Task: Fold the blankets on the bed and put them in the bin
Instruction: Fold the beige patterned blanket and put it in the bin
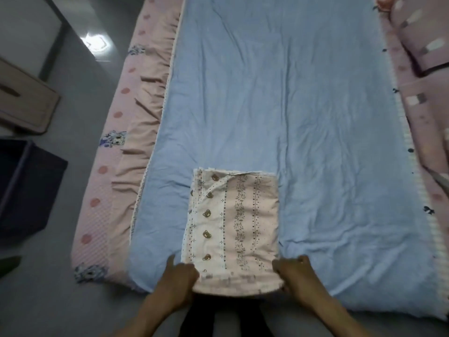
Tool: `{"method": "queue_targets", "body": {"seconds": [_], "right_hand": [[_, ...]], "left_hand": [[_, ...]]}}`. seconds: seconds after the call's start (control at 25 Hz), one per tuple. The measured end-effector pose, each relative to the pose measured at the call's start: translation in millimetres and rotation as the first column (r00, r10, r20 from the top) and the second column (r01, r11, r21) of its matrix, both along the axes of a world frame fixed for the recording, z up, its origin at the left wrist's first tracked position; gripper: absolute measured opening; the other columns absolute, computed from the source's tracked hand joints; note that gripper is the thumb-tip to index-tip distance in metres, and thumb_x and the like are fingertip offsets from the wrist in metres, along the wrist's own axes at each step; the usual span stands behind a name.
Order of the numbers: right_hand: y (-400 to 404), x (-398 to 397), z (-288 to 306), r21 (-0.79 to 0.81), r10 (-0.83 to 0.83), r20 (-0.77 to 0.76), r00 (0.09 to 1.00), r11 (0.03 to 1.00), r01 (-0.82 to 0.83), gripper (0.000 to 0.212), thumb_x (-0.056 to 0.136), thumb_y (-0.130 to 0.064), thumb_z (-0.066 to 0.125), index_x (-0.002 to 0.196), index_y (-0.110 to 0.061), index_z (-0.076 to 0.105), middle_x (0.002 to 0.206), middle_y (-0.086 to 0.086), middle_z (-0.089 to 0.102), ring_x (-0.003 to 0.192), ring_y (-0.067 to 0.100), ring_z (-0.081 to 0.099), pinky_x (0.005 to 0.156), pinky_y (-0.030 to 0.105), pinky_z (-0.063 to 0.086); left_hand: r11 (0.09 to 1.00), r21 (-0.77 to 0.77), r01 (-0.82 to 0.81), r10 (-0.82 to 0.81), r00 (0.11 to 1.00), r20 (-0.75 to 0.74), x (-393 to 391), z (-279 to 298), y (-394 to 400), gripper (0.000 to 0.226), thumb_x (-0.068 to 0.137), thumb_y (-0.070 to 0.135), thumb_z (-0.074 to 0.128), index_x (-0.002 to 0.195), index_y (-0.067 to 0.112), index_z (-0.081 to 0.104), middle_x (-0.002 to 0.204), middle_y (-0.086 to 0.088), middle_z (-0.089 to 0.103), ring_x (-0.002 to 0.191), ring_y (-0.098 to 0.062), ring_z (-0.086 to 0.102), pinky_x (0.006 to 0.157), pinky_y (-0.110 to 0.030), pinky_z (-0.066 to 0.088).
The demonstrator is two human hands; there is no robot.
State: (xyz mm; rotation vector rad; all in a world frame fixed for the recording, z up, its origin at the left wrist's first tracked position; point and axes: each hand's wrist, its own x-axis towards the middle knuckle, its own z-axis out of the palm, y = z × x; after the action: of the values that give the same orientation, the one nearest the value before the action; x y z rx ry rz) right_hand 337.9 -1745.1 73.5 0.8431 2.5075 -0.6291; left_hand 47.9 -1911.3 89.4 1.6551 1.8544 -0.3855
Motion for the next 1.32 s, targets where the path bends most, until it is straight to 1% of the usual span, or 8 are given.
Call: {"method": "queue_targets", "body": {"seconds": [0.08,0.2,0.48,0.72,0.84,1.0,1.16,1.32], "right_hand": [[58,-30,10,0.072,-0.093,-0.048,0.995,0.993,0.096,0.029,0.059,-0.024,0.057,0.087,-0.03,0.05,0.081,-0.004,0.066,0.082,0.023,0.067,0.064,0.035,0.025],[136,-77,10,0.118,-0.211,-0.041,0.977,0.97,0.214,0.024,0.08,-0.022,0.054,0.103,-0.03,0.06,0.105,-0.003,0.067,0.104,0.023,0.062,0.074,0.035,0.023],[224,-138,-123,0.119,-0.369,0.043,0.929,0.925,0.362,0.026,0.093,-0.014,0.046,0.112,-0.025,0.058,0.114,0.002,0.061,0.106,0.028,0.056,0.081,0.039,0.024],[155,-141,-156,0.304,-0.533,-0.318,0.784,0.726,0.617,0.053,0.1,-0.031,0.043,0.151,-0.027,0.031,0.158,0.006,0.028,0.142,0.03,0.026,0.114,0.052,0.012],[91,-131,-175,0.273,-0.517,-0.102,0.85,0.807,0.524,0.066,0.097,-0.055,0.026,0.156,-0.033,0.009,0.165,0.002,0.003,0.151,0.03,0.003,0.115,0.061,0.001],[103,-124,-217,0.228,-0.583,0.073,0.809,0.8,0.555,0.072,0.094,-0.071,0.011,0.154,-0.038,-0.011,0.163,-0.003,-0.019,0.149,0.031,-0.015,0.111,0.069,-0.007],[108,-121,-201,0.197,-0.666,0.096,0.74,0.741,0.642,0.076,0.091,-0.076,0.016,0.152,-0.041,-0.013,0.163,0.0,-0.018,0.149,0.035,0.003,0.112,0.067,-0.003],[120,-90,-174,-0.025,-0.823,0.104,0.559,0.56,0.828,0.08,0.09,-0.066,0.043,0.151,-0.043,-0.004,0.155,0.009,0.033,0.132,0.035,0.043,0.108,0.054,0.025]], "left_hand": [[0.998,0.033,-0.048,0.049,0.999,-0.018,-31,13,50,0.037,0.038,0.04,0.083,0.065,0.024,0.063,0.068,0.006,0.063,0.066,-0.013,0.066,0.078,-0.054,0.054],[0.958,0.112,-0.264,0.258,0.964,0.06,-85,6,139,0.022,0.081,0.036,0.064,0.098,0.024,0.067,0.109,-0.001,0.068,0.106,-0.024,0.061,0.091,-0.037,0.043],[0.923,0.058,-0.38,0.368,0.918,0.144,-151,-124,247,0.019,0.084,0.027,0.064,0.102,0.022,0.066,0.112,-0.003,0.067,0.1,-0.024,0.06,0.087,-0.039,0.049],[0.794,0.566,-0.221,0.347,0.93,-0.124,-99,-160,198,0.056,0.096,0.036,0.046,0.148,0.019,0.034,0.153,-0.015,0.032,0.14,-0.034,0.031,0.114,-0.058,0.006],[0.906,0.397,-0.145,0.213,0.968,-0.132,-46,-179,117,0.065,0.096,0.054,0.03,0.153,0.025,0.024,0.161,-0.013,0.014,0.148,-0.033,0.012,0.112,-0.066,0.008],[0.946,0.23,-0.229,0.27,0.948,-0.167,-58,-219,98,0.071,0.093,0.064,0.025,0.154,0.028,0.019,0.16,-0.015,0.015,0.144,-0.04,0.019,0.107,-0.07,0.016],[0.837,0.251,-0.487,0.508,0.861,-0.025,-57,-206,105,0.079,0.09,0.07,0.03,0.153,0.035,-0.001,0.162,-0.008,0.001,0.146,-0.03,0.016,0.111,-0.065,0.006],[0.685,0.064,-0.726,0.715,0.686,0.134,-75,-192,127,0.092,0.085,0.063,0.052,0.145,0.05,-0.016,0.152,-0.014,0.03,0.136,-0.033,0.034,0.112,-0.059,0.019]]}}
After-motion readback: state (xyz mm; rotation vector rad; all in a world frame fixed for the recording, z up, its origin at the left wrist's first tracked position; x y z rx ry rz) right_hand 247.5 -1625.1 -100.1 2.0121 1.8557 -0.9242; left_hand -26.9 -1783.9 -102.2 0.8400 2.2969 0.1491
